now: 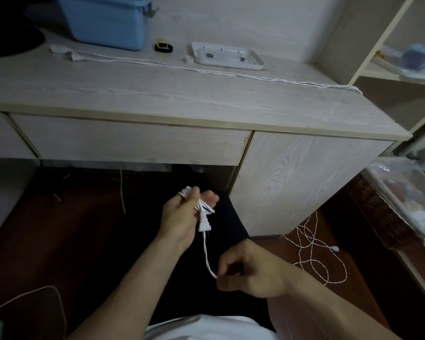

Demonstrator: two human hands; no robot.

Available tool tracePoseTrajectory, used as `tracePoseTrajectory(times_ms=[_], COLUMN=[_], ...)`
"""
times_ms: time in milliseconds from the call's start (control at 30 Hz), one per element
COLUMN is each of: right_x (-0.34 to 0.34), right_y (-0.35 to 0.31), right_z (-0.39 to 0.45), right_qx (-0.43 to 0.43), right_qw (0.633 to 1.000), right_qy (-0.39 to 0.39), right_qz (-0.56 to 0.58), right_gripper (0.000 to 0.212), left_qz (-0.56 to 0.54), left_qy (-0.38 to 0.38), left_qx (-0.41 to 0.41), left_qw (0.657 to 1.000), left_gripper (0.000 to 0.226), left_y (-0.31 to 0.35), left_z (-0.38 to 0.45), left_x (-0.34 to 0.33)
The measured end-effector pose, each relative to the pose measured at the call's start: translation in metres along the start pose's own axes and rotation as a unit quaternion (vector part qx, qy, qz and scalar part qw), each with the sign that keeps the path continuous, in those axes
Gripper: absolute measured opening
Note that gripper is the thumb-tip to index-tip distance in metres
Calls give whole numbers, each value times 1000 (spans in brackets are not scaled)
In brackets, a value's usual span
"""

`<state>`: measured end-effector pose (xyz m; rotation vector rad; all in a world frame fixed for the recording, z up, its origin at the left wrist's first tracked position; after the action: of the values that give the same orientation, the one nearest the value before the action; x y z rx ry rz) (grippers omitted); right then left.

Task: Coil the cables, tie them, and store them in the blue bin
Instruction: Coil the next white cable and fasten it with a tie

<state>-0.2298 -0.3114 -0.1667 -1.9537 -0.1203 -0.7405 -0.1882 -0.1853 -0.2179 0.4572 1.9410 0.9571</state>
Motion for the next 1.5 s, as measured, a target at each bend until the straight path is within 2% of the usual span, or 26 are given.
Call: tracePoseTrajectory(times_ms=[67, 133, 200, 267, 367, 433, 500, 533, 600, 667, 700, 767, 800, 967, 1033, 1067, 1133, 1200, 1267, 1367, 1433, 1500], right_x=[3, 8, 18, 29, 46, 57, 66, 70, 73, 71, 68, 62, 59, 52, 53, 57, 69, 84, 96, 101, 99, 97], right_y=[1, 1, 1, 2, 5, 6, 7, 7, 7, 4, 2, 0, 1, 1, 1, 2, 3, 13, 23, 28, 27, 30], right_z=[0, -1, -2, -3, -5, -7, -11, -13, -14, -15, -16, -15, -14, -11, -13, -14, -20, -26, -31, -33, -30, -27], right_qx=[3, 12, 19, 23, 24, 34, 46, 49, 57, 81, 91, 92, 88, 92, 92, 88, 82, 54, 12, -13, -18, -27], right_qw=[1000, 1000, 998, 993, 982, 971, 959, 955, 954, 959, 963, 970, 974, 981, 979, 974, 958, 934, 912, 902, 909, 917], right_qy=[7, 26, 58, 98, 159, 205, 248, 264, 269, 245, 228, 194, 182, 138, 154, 179, 247, 315, 370, 397, 392, 381], right_qz=[-2, 11, 31, 61, 104, 119, 130, 129, 123, 119, 116, 111, 106, 101, 101, 104, 120, 158, 177, 168, 143, 116], right_gripper=[17, 20, 19, 17, 13, 15, 17, 16, 14, 16, 17, 20, 20, 18, 19, 19, 16, 19, 20, 14, 11, 17], left_qz=[-144, -154, -43, 126, 300, 363, 397, 391, 324, 175, 85, -62, -95, -71, -39, -1, 119, 266, 335, 289, 245, 230], left_qy=[63, 77, 48, -32, -174, -243, -277, -264, -173, -60, -11, 62, 80, 109, 108, 90, 1, -124, -234, -348, -381, -384], left_qx=[55, 38, 0, -35, -52, -54, -58, -62, -60, -15, 21, 74, 78, 37, 23, 15, 6, 0, -12, 50, 118, 142], left_qw=[986, 984, 998, 991, 937, 898, 873, 880, 928, 983, 996, 993, 989, 991, 993, 996, 993, 956, 912, 890, 883, 883], left_gripper=[22, 21, 18, 13, 11, 10, 12, 13, 16, 19, 21, 26, 26, 17, 16, 15, 13, 16, 24, 45, 54, 56], left_y=[-7, -4, 4, 12, 12, 7, 0, -2, -2, -10, -16, -25, -26, -25, -26, -24, -16, -9, -5, -10, -17, -20], left_z=[8, 9, 4, -4, -17, -24, -28, -28, -21, -12, -7, 0, 2, -10, -13, -13, -15, -22, -33, -56, -68, -73], left_x=[9, 15, 14, 3, -24, -36, -43, -43, -32, -15, -7, 4, 8, 8, 9, 8, -4, -22, -41, -63, -69, -70])
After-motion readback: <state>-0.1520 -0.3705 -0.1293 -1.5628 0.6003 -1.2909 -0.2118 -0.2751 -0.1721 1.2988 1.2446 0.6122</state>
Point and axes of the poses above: each hand's wrist, its own z-axis towards the middle knuckle, its own x-axis out of the back of the hand, y = z × x, the point moved 10 cm from there along z, towards the middle knuckle, and after that the axes turned 7 degrees about -x, right-handed, at the moved point
